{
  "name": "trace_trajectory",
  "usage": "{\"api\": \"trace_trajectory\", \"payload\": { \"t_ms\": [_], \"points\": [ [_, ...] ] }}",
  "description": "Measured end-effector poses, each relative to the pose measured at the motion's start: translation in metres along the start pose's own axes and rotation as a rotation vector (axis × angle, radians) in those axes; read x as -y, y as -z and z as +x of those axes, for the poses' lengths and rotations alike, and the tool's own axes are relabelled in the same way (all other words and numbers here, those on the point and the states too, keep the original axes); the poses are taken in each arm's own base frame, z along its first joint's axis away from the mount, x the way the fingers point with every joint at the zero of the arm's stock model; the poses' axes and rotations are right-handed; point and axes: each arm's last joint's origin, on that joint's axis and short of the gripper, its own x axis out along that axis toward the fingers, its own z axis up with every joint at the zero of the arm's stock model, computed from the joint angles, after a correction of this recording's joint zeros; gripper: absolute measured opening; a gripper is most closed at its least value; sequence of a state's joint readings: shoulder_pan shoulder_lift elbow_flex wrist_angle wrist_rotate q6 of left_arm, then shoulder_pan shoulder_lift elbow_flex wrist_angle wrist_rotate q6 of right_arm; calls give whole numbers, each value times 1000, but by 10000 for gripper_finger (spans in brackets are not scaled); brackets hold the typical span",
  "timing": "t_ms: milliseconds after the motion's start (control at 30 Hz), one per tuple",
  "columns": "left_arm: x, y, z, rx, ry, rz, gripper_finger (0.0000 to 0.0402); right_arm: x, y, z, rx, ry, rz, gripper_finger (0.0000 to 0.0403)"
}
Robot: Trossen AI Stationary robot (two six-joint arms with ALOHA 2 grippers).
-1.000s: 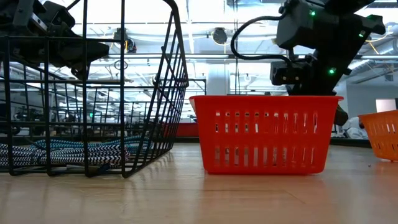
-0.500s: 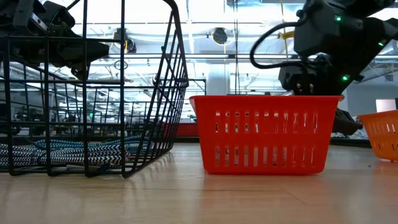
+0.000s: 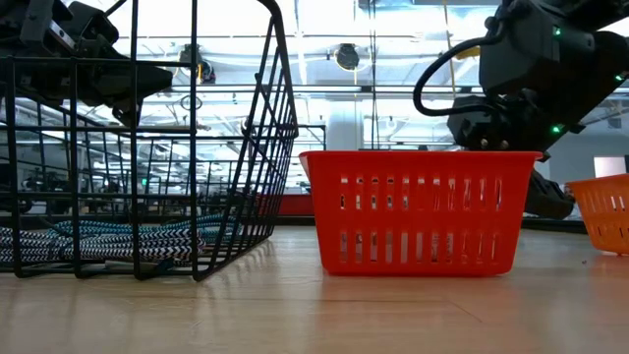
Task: Pick and place items into bin
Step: Put the top card reader box into the orange basket
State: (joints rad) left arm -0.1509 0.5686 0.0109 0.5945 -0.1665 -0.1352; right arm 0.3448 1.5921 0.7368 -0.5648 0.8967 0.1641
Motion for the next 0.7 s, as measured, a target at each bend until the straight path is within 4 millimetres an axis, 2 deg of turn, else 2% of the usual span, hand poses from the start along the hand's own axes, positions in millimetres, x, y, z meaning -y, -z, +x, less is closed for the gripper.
{"api": "trace_trajectory", "payload": {
  "t_ms": [333, 500, 700],
  "points": [
    [0, 0, 0, 0, 0, 0, 31, 1, -3, -1, 29, 63, -36, 199],
    [0, 0, 0, 0, 0, 0, 31, -1, -4, -3, 42, 33, -18, 182],
    [0, 0, 0, 0, 0, 0, 31, -8, -5, -12, 85, 12, -22, 181]
  ]
}}
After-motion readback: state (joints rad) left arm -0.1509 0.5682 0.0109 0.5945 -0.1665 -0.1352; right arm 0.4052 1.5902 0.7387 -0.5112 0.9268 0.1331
